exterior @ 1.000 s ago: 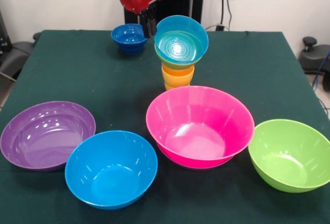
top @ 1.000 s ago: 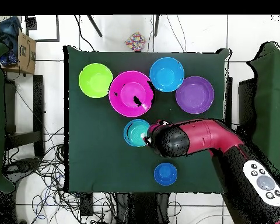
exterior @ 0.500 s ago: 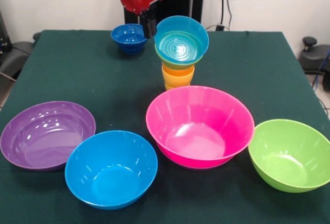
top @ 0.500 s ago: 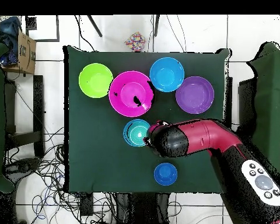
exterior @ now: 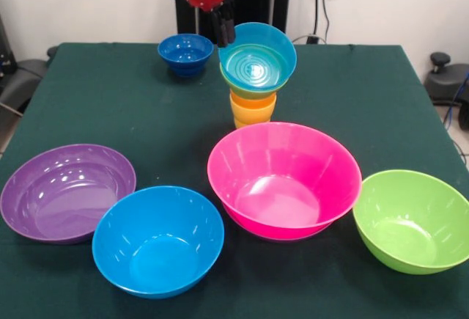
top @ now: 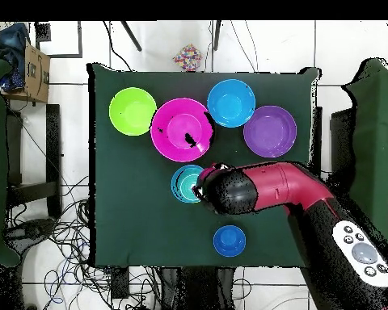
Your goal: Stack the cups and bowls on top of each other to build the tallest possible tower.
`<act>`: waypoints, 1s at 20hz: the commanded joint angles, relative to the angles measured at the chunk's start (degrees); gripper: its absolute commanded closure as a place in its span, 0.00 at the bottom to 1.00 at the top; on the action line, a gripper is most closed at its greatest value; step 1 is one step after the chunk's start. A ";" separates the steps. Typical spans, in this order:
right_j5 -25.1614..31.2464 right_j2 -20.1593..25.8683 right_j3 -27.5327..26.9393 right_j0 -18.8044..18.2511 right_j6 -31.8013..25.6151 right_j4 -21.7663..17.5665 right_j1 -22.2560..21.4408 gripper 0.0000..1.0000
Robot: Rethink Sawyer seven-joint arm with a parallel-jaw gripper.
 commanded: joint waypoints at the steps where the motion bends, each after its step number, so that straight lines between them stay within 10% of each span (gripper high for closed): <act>1: 5.13 1.87 -2.52 3.20 3.76 4.00 -0.79 1.00; 20: 2.26 -4.10 -21.92 15.62 7.64 9.85 5.44 1.00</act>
